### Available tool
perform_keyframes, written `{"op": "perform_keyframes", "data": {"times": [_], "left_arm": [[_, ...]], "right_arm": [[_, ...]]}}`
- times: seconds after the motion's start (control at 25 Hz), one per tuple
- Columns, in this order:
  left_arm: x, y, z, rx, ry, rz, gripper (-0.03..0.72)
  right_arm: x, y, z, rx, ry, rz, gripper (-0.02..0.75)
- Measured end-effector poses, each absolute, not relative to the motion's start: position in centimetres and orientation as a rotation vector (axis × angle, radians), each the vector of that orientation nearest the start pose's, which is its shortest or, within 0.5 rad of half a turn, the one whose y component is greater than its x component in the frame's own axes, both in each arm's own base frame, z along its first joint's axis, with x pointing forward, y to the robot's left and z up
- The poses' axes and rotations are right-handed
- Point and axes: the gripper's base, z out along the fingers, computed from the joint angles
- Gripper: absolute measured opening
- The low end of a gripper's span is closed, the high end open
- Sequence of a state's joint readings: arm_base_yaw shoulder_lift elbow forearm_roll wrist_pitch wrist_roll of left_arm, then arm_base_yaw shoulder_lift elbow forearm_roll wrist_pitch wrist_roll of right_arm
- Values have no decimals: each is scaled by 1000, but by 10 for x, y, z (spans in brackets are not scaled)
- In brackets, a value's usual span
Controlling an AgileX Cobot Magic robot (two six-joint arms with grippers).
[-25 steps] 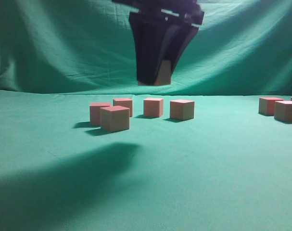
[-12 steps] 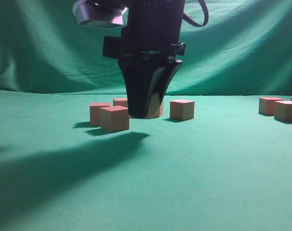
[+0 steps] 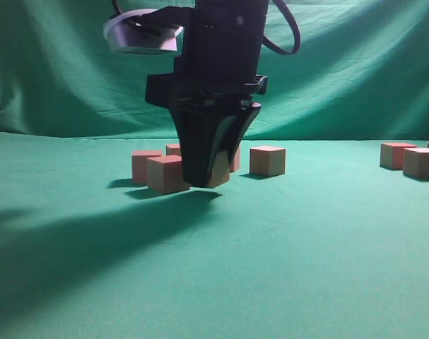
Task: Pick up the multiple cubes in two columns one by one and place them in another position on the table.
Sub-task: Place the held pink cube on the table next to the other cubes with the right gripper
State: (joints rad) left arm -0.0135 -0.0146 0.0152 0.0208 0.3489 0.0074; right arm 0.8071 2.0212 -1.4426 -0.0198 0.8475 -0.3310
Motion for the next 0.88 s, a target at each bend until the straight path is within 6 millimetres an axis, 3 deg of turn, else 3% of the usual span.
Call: {"op": "perform_keyframes", "data": {"times": [0.88], "left_arm": [[53,0,177,32,1833,16,0]], "right_arm": [[284,297,166,-1556,2484,77,265]]}}
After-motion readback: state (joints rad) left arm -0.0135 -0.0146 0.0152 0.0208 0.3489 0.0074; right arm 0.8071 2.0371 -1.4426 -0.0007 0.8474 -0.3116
